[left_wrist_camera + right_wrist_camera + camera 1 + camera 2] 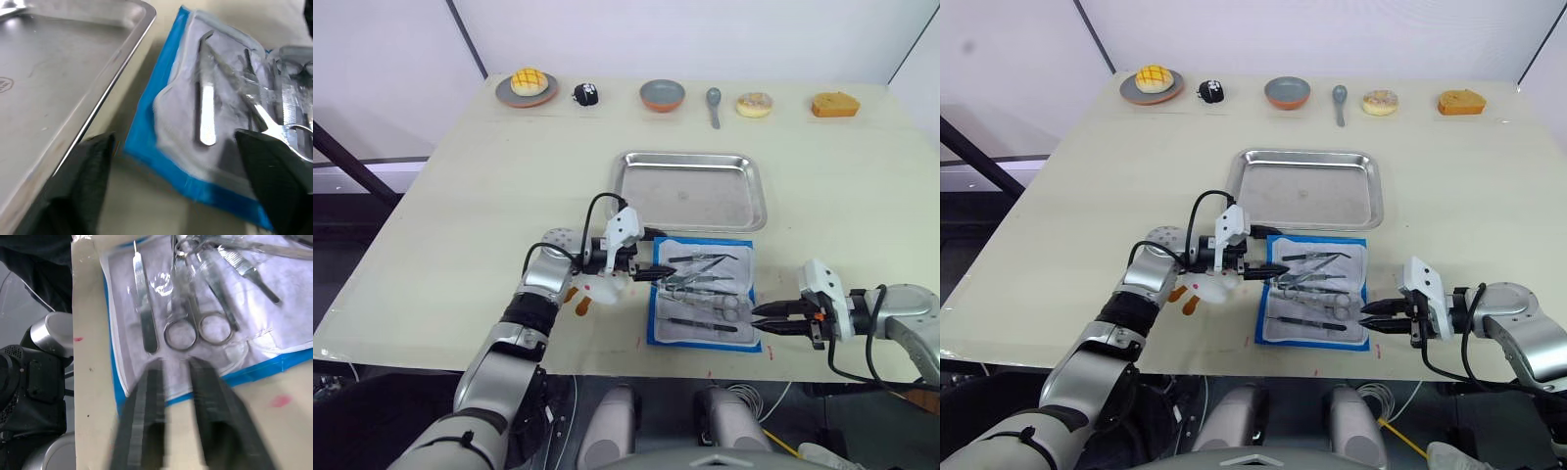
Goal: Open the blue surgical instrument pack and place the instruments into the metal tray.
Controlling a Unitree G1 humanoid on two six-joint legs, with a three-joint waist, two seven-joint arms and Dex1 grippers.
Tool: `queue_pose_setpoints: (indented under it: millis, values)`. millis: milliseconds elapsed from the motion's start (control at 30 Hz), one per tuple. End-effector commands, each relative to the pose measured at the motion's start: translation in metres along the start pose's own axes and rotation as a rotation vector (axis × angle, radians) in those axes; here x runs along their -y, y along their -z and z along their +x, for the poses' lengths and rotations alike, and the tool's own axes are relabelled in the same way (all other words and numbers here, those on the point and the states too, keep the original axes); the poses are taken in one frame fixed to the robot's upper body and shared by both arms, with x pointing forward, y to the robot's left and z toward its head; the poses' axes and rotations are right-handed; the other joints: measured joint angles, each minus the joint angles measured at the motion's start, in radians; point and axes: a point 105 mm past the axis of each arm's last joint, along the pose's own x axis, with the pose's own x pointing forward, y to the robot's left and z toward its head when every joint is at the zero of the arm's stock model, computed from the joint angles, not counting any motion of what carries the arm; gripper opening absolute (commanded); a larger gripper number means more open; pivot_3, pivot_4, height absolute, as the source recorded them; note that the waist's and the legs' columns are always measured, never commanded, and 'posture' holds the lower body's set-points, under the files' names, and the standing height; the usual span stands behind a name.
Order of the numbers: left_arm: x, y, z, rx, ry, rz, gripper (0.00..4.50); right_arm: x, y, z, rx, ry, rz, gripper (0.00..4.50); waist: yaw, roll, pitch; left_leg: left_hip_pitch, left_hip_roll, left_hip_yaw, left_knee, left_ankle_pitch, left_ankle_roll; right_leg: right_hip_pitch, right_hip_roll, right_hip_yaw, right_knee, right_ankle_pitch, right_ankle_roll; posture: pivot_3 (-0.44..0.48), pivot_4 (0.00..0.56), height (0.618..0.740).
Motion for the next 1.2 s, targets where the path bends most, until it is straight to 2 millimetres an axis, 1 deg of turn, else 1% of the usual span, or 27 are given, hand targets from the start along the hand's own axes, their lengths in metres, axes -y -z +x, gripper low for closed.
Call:
queue_pose_setpoints:
  millis: [33,100,167,300,433,500,667,967,1067,1200]
  values:
    - [0.007,-0.005,-0.018,0.054,-0.003,-0.013,4.5,-0.002,-0.018,-0.013,0.034,0.014,-0.052,2.91,-0.001,0.0,0.0,0.0,0.0,0.0,0.0,0.0,0.0,0.0,0.0,0.0,0.0,0.0,0.0,0.0,0.15,0.74]
    - [0.01,-0.005,-0.029,0.066,-0.02,-0.024,4.5,-0.002,-0.019,-0.017,0.04,0.021,-0.055,3.9,-0.002,0.0,0.0,0.0,0.001,0.0,0.0,0.0,0.0,0.0,0.0,0.0,0.0,0.0,0.0,0.0,0.15,0.74]
    - [0.013,-0.004,-0.044,0.075,-0.043,-0.033,4.5,-0.002,-0.021,-0.02,0.053,0.036,-0.065,4.48,-0.005,0.0,0.0,0.0,0.002,0.0,0.0,0.0,0.0,0.0,0.0,0.0,0.0,0.0,0.0,0.0,0.15,0.74]
    - [0.019,-0.004,-0.07,0.089,-0.072,-0.069,4.5,-0.002,-0.024,-0.024,0.069,0.054,-0.086,4.48,-0.012,0.001,0.0,0.001,0.002,0.001,-0.001,0.0,0.0,0.0,0.0,0.001,0.0,0.0,0.0,0.0,0.15,0.74]
    - [0.035,-0.008,-0.106,0.108,-0.055,-0.106,4.5,0.003,-0.026,-0.024,0.086,0.094,-0.133,4.48,-0.023,0.001,0.001,0.002,0.003,0.001,-0.001,0.0,0.0,0.0,0.0,0.001,0.0,0.0,0.0,0.0,0.15,0.74]
    - [0.04,-0.009,-0.117,0.103,-0.054,-0.113,4.5,0.003,-0.027,-0.023,0.092,0.093,-0.138,4.48,-0.023,0.001,0.001,0.002,0.003,0.001,-0.002,0.0,0.0,-0.001,0.0,0.002,0.0,0.0,0.0,0.0,0.15,0.74]
    - [0.046,-0.015,-0.126,0.124,-0.069,-0.137,4.5,0.0,-0.03,-0.016,0.111,0.064,-0.143,4.48,-0.001,0.001,0.001,0.001,0.003,0.001,-0.001,0.0,0.0,0.0,-0.001,0.001,-0.001,0.0,0.0,0.0,0.15,0.74]
    - [0.066,-0.035,-0.149,0.107,-0.01,-0.143,4.5,0.002,-0.038,-0.001,0.122,0.044,-0.198,4.48,0.001,0.001,0.002,0.001,0.004,0.001,-0.002,0.0,0.0,-0.002,-0.001,0.002,-0.002,0.0,0.0,0.0,0.15,0.74]
    - [0.069,-0.04,-0.15,0.107,-0.006,-0.137,4.5,0.006,-0.039,0.007,0.121,0.043,-0.21,4.48,0.002,0.002,0.002,0.001,0.004,0.001,-0.002,0.0,0.0,-0.001,-0.001,0.002,-0.002,0.0,0.0,0.0,0.15,0.74]
    - [0.073,-0.042,-0.147,0.111,0.005,-0.128,4.5,0.016,-0.036,0.02,0.11,0.031,-0.232,4.48,0.003,0.001,0.002,0.001,0.004,0.002,-0.002,0.0,0.0,-0.001,-0.001,0.001,-0.003,0.0,0.0,0.0,0.15,0.74]
